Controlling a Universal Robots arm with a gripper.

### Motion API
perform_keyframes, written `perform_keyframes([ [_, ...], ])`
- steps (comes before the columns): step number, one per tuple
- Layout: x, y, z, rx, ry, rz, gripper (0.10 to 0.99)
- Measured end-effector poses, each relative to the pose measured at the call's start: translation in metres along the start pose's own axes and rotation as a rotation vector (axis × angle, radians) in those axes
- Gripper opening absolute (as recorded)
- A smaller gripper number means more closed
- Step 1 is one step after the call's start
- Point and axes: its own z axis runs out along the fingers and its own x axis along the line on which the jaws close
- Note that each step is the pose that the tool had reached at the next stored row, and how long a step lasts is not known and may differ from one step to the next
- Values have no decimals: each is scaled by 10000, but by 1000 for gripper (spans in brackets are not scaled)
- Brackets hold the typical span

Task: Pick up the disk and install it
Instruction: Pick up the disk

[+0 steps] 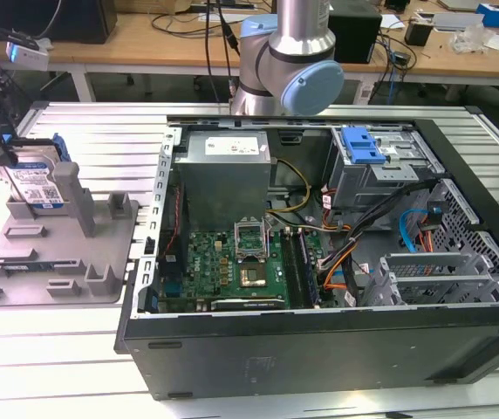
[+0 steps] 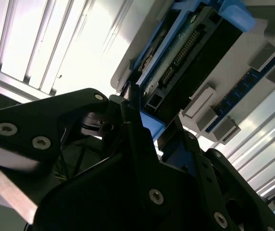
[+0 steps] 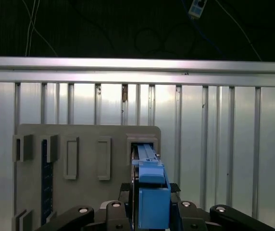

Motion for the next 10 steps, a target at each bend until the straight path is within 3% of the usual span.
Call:
perform_keyframes([
  [10, 1, 0, 2, 0, 2, 0, 369],
])
